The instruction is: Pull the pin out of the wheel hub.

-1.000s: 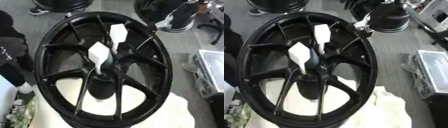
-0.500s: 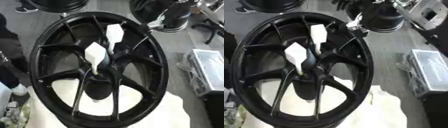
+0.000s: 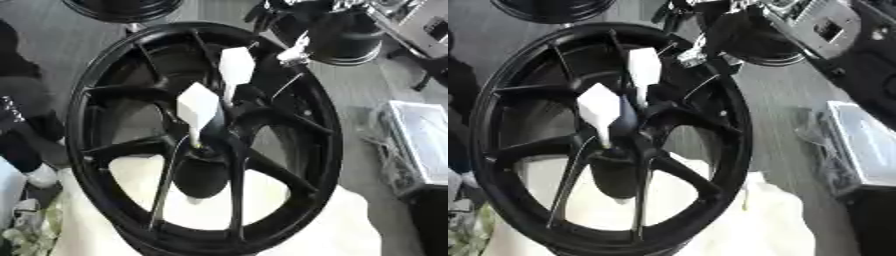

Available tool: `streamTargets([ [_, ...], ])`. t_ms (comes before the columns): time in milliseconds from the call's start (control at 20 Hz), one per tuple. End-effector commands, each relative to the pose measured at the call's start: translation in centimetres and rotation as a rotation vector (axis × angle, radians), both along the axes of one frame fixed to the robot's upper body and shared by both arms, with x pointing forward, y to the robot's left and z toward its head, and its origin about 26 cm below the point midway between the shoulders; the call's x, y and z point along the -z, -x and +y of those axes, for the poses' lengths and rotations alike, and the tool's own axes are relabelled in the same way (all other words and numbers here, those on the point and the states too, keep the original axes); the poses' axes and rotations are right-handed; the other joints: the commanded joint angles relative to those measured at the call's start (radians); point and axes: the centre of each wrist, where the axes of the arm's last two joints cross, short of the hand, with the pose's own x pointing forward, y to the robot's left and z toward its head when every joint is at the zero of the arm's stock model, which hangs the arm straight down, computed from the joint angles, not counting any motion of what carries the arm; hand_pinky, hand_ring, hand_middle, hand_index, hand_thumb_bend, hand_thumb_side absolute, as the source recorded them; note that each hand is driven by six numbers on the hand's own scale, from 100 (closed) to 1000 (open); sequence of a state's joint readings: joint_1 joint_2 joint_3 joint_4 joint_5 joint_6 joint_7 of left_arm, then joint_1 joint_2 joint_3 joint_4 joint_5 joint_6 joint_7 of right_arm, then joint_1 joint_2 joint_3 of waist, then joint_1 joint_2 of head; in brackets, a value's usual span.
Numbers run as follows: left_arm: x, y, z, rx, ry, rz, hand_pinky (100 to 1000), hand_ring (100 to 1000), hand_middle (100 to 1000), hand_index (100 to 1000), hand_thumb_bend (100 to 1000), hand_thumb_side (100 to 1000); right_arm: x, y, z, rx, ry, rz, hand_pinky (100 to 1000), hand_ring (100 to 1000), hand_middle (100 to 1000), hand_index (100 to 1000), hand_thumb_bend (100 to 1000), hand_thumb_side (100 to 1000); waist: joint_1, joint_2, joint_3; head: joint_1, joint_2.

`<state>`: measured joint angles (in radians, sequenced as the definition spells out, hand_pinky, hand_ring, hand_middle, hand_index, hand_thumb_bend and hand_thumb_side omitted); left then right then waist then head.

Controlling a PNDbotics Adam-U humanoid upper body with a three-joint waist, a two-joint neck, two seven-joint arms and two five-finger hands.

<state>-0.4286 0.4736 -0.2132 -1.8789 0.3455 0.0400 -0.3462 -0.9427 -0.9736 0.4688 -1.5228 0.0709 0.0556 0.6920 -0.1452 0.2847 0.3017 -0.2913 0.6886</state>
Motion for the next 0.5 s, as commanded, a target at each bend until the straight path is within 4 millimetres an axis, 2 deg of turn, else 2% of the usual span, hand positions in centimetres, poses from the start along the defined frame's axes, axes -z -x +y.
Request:
streamTargets([
  [50, -0.56, 0.22, 0.10, 0.001, -0.015, -0.020, 868, 830, 789, 763, 151, 898, -0.87, -0.37, -0.23, 0.013, 0.022, -0.017, 980, 874, 789, 955, 446, 557, 0.007, -0.023, -0.001, 0.004, 0.000],
  [500, -0.35, 0.15, 0.07, 0.001, -0.025, -0.014, 867, 830, 790, 763, 151, 901, -1.12, -1.00, 0.46, -0.015, 0.016, -0.044, 993, 891, 824, 962, 443, 541, 0.004, -0.023, 0.000, 0.009, -0.005],
])
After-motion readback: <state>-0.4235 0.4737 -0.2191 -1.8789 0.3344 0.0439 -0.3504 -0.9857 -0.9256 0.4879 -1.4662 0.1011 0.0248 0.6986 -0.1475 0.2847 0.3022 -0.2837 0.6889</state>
